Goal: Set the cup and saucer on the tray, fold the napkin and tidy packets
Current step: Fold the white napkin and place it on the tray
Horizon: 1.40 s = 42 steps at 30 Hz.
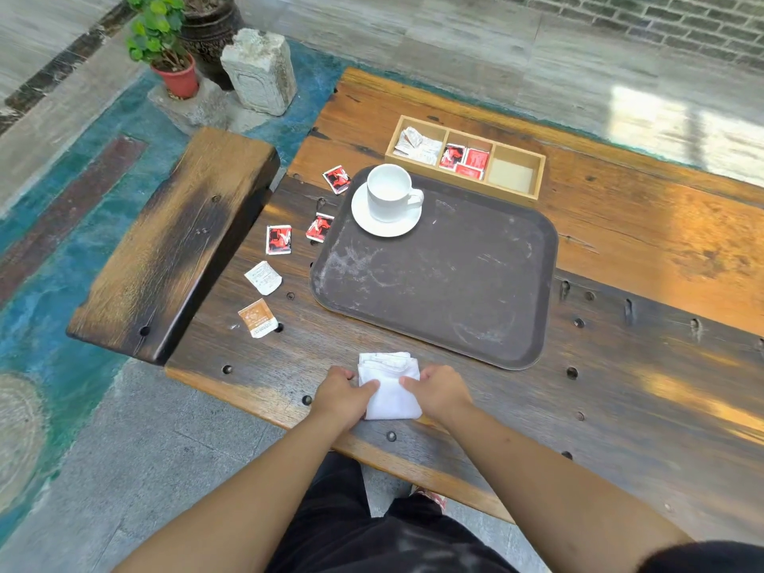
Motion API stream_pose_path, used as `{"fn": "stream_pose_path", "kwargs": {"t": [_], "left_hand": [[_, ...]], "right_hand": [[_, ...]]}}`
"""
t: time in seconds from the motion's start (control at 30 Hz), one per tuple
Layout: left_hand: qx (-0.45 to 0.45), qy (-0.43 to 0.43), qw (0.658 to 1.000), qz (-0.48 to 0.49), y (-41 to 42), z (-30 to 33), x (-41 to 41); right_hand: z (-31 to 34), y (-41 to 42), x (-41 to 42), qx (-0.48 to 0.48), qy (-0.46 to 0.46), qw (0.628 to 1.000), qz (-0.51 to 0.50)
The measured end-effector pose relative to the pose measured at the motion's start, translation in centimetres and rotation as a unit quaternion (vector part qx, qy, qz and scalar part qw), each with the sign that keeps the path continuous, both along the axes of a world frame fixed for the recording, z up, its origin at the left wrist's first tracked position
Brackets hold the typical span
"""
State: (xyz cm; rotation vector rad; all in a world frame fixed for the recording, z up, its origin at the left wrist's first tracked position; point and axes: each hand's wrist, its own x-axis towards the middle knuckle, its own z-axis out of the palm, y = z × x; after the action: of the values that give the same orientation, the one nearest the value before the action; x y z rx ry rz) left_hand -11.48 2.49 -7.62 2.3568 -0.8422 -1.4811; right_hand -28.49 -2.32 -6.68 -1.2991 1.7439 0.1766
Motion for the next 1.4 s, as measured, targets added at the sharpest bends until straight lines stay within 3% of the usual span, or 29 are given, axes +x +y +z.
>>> {"fn": "stream_pose_path", "kwargs": {"t": [0.17,0.37,0.63,0.93,1.4], "left_hand": [[0.039,0.075,0.996,0.037,-1.0,0.8,0.1],[0.103,0.193,0.974,0.049,-1.9,2.8,1.1],[0.003,0.331,0.943,0.034,-6.5,5.5,2.1],[-0.05,0.33,0.943,0.006,-15.7,8.0,-0.6],[-0.064,0.264,0.958,-0.089,-27.8,4.4,-7.7]], "right_hand": [[-0.2,-0.4,0.1,0.056,-0.086,0.988,-0.114],[0.7,-0.9,-1.0,0.121,-0.269,0.922,-0.253],[2.8,-3.8,-1.8,0.15,-0.405,0.855,-0.287],[6.0,-10.5,-3.9,0.073,-0.447,0.849,-0.272],[2.9,-20.7,-11.3,0.0,-0.382,0.858,-0.344]]}}
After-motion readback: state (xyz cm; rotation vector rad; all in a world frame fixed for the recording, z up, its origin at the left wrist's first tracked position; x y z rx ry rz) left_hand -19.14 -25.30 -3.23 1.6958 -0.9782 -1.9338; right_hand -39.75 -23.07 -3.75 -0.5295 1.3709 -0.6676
